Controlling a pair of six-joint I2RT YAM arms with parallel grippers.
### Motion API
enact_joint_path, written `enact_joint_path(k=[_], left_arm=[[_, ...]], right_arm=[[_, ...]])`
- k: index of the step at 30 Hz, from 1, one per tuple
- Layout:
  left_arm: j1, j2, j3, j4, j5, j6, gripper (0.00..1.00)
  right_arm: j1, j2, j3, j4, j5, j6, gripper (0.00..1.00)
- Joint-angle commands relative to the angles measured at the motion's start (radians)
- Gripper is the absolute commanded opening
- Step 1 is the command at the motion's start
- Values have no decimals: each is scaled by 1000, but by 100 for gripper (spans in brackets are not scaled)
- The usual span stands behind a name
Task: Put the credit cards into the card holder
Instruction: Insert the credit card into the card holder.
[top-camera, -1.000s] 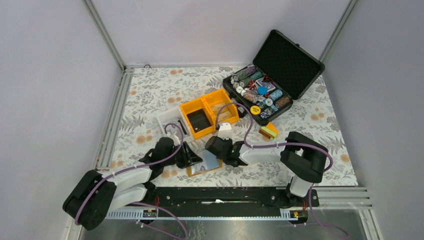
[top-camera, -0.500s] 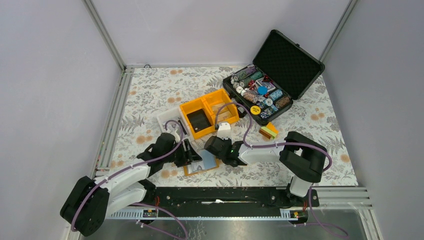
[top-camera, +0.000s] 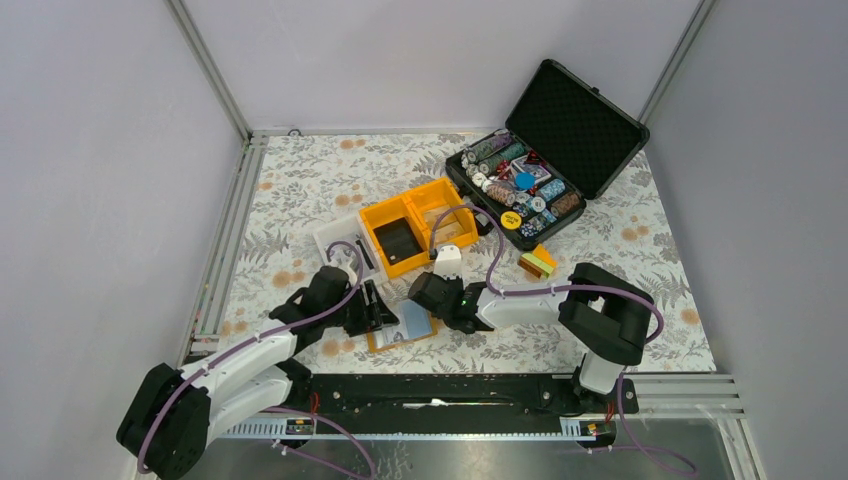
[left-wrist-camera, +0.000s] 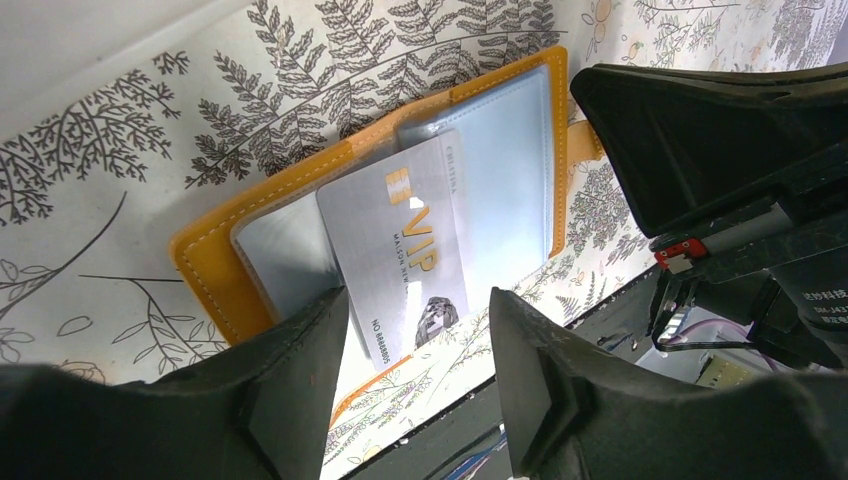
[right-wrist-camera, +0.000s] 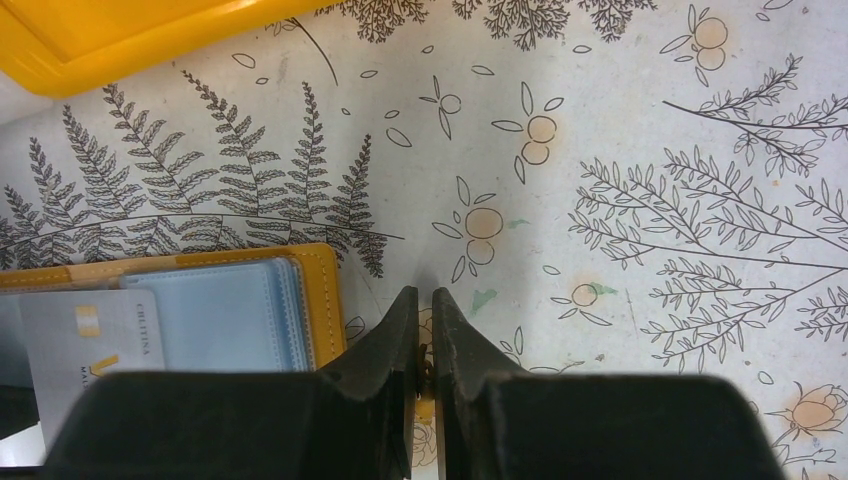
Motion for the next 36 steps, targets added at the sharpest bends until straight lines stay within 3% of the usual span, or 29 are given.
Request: enact_joint_path(k=[1, 15, 36], left_arm=[[2, 0, -6, -33, -11, 9, 56], [-14, 66, -38, 173, 75, -80, 53], [-90, 214, 35, 340, 34, -114, 50]], right_arm=[[15, 44, -9, -87, -8, 21, 0], [22, 52, -1, -88, -11, 24, 0], [27, 58, -2, -89, -14, 30, 0]])
